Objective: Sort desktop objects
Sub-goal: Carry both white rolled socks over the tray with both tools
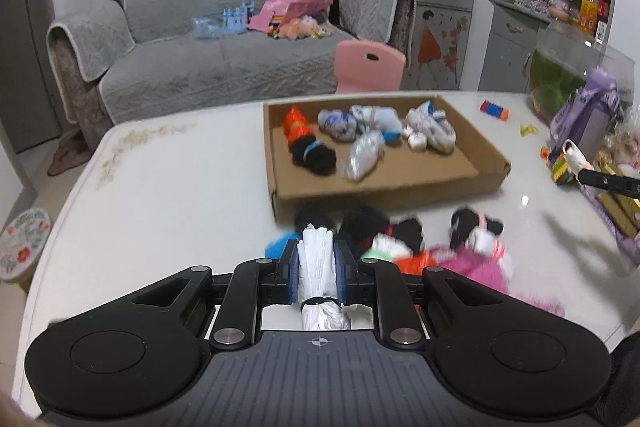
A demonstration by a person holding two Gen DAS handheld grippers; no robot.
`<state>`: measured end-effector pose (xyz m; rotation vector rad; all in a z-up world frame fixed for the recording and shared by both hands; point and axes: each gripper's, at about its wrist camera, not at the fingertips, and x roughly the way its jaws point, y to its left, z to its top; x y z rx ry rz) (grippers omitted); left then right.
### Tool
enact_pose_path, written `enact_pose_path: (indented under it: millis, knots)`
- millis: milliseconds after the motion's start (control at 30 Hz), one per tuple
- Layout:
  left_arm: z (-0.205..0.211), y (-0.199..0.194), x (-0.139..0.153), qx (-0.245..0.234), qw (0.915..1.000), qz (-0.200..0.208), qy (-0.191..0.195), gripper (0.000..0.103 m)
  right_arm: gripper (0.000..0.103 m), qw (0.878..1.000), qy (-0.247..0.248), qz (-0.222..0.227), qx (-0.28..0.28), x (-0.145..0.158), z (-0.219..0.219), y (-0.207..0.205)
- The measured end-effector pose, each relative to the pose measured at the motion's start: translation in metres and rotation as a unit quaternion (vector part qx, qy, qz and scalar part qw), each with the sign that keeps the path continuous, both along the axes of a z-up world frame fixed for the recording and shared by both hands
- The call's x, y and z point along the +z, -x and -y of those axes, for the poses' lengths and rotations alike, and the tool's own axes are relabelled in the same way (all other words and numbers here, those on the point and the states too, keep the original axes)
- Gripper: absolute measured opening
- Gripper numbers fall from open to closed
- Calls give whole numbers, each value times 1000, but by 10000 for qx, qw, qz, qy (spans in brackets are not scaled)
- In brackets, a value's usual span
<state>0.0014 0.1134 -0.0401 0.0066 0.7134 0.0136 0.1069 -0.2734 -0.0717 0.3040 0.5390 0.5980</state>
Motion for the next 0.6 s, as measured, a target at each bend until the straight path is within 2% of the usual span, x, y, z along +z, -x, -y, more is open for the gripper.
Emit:
enact_pose_path:
  millis: [300,600]
  knots:
    - [8,-61,27,-176,9998,98,-88,23,23,9994,19,334,111,37,-11,-22]
    - [10,-124,27,-241,9995,16,-211,23,24,9976,266,462,449,54,-49,-63]
